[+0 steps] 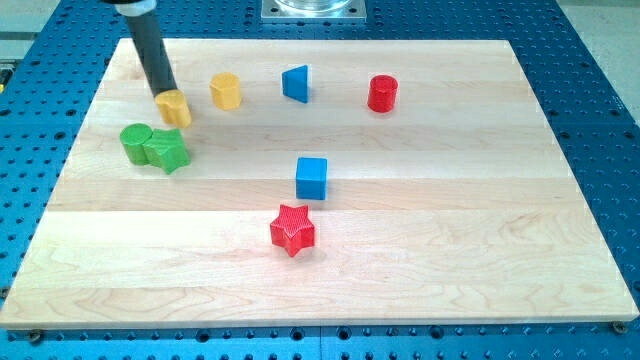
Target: Place the green blocks to the bottom right of the heart
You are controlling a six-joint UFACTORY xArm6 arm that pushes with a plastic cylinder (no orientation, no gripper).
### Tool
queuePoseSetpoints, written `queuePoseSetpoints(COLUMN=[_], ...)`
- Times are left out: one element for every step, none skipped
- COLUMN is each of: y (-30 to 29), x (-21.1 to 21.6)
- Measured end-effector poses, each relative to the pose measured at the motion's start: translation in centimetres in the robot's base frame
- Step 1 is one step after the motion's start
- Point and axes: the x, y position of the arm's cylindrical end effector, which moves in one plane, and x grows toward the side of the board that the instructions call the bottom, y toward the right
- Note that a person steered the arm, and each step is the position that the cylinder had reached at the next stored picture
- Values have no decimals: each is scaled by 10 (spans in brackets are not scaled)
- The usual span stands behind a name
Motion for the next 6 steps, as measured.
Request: queuePoseSetpoints(y=[-15,-87,-77,-21,-14,-66], x=[0,34,71,83,91,156])
